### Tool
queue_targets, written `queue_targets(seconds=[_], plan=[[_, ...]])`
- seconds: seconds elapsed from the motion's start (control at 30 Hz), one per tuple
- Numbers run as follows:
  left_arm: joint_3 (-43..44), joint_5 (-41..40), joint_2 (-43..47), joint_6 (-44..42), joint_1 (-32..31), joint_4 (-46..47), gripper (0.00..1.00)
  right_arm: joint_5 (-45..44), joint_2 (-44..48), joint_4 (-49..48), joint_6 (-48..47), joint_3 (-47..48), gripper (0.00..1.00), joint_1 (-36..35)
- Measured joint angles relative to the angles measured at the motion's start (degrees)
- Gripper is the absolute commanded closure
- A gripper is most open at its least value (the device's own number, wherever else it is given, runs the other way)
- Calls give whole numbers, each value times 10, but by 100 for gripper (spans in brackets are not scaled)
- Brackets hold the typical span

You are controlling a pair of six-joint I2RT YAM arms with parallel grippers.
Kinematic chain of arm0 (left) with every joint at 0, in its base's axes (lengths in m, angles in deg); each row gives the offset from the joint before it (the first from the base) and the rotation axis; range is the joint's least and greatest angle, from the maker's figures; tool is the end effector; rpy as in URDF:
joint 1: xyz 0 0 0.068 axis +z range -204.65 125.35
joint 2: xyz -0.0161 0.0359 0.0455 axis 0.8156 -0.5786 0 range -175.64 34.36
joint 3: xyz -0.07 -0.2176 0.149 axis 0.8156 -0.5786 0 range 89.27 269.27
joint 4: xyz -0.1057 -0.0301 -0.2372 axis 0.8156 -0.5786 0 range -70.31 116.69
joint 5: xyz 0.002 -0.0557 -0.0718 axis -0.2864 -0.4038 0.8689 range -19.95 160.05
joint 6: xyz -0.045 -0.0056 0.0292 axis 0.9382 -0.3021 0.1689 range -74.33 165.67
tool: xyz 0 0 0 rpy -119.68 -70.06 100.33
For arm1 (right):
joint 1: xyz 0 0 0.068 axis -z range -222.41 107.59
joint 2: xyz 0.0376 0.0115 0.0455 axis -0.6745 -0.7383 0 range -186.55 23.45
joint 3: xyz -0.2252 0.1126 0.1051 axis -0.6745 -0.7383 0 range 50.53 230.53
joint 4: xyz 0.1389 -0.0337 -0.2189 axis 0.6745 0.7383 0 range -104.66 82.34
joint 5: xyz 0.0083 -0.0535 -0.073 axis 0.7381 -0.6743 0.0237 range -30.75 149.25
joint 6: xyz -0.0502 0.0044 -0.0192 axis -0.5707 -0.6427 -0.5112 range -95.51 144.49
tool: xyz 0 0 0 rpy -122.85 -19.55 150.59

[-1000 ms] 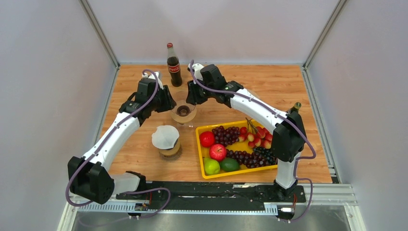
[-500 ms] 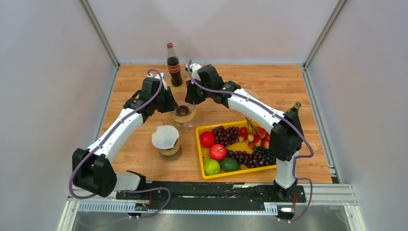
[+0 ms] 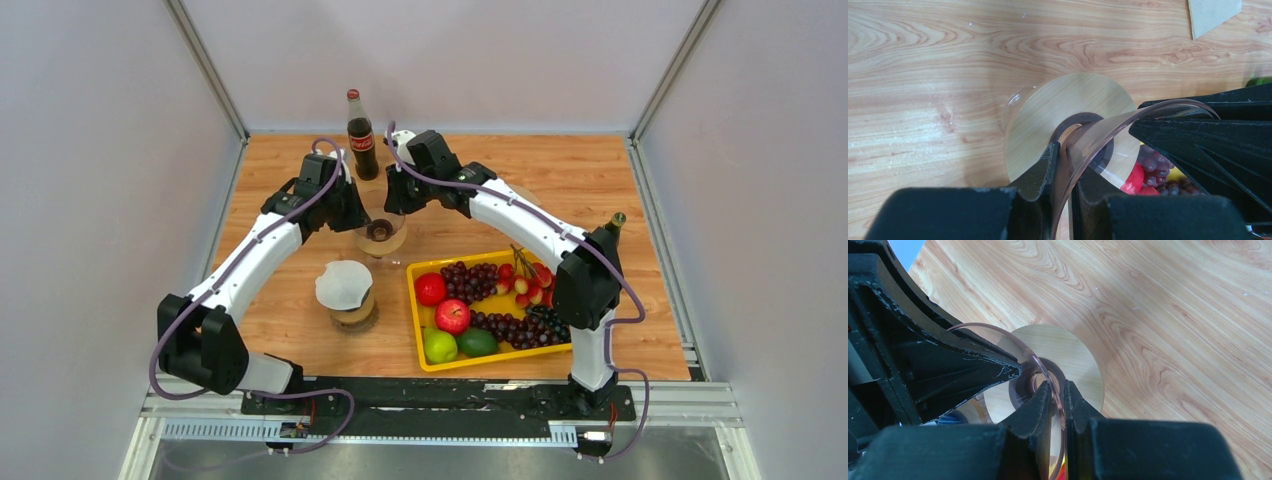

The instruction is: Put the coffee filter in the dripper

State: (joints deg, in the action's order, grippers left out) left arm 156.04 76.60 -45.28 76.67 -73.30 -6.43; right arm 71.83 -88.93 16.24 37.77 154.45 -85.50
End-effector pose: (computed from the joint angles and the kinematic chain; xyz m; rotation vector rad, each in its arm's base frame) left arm 0.2835 -0.1000 0.2985 -0.2061 2.4282 -0.5399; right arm 0.3276 0.3170 0.3120 -0.7236 2.2417 0.7542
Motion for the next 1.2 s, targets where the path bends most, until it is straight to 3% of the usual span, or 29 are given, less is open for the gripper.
queue_targets(seconds=[1.2], plan=[[15,-9,-37,17,2,-24,95,-12,-18,-31,23,-28,100,0]])
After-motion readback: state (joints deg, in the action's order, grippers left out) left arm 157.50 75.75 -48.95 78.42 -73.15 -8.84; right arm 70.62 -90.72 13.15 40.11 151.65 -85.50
